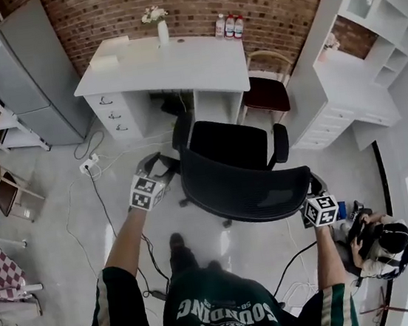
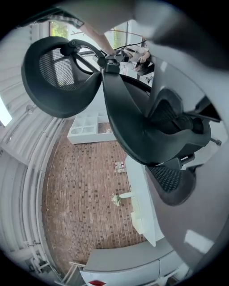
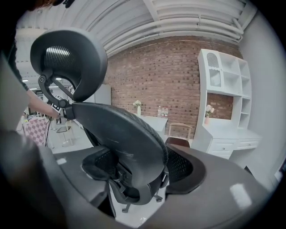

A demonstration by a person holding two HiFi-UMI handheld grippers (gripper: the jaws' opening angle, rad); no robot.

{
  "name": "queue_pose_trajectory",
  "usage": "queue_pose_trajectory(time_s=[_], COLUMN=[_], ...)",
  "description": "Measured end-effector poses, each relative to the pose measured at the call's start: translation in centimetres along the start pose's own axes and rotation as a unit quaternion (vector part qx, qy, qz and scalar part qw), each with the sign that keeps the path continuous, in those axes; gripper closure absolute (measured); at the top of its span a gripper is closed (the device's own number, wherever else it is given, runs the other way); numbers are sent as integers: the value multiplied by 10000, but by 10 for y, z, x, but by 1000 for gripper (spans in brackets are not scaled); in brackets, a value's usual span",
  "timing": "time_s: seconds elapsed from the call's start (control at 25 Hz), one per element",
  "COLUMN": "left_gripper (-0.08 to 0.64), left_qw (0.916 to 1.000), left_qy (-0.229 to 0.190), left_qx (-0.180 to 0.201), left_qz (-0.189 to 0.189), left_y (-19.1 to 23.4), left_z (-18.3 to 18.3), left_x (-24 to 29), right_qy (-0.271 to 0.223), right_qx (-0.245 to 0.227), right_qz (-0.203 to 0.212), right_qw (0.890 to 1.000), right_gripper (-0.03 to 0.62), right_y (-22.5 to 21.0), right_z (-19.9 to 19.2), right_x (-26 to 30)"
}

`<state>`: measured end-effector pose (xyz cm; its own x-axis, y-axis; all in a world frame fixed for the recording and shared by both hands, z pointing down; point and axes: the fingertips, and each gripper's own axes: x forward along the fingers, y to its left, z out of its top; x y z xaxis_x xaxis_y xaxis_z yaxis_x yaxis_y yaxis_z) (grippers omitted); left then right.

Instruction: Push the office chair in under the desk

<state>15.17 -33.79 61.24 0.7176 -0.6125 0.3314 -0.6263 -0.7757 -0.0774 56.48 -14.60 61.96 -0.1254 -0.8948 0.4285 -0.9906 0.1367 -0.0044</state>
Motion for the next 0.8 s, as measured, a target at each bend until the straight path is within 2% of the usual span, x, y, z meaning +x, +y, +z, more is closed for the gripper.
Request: queue_pose_trajectory(time_s=[0.24, 0.4, 0.8], left_gripper=[288, 305, 311], left_qw=[10000, 9998, 9988], left_qy=[23, 85, 131], left_qx=[-16, -19, -67], left_qz=[29, 180, 465], left_y=[1, 6, 0], left_z=[-4, -7, -13], left_x=[-6, -14, -44], right_qy=[-84, -136, -305], right_qx=[80, 122, 23], right_qz=[-96, -162, -43], right_qw=[9999, 9997, 9995], right_gripper=[267, 270, 284], right_y=[4, 9, 22], right_z=[0, 1, 2], right_x=[-3, 0, -6])
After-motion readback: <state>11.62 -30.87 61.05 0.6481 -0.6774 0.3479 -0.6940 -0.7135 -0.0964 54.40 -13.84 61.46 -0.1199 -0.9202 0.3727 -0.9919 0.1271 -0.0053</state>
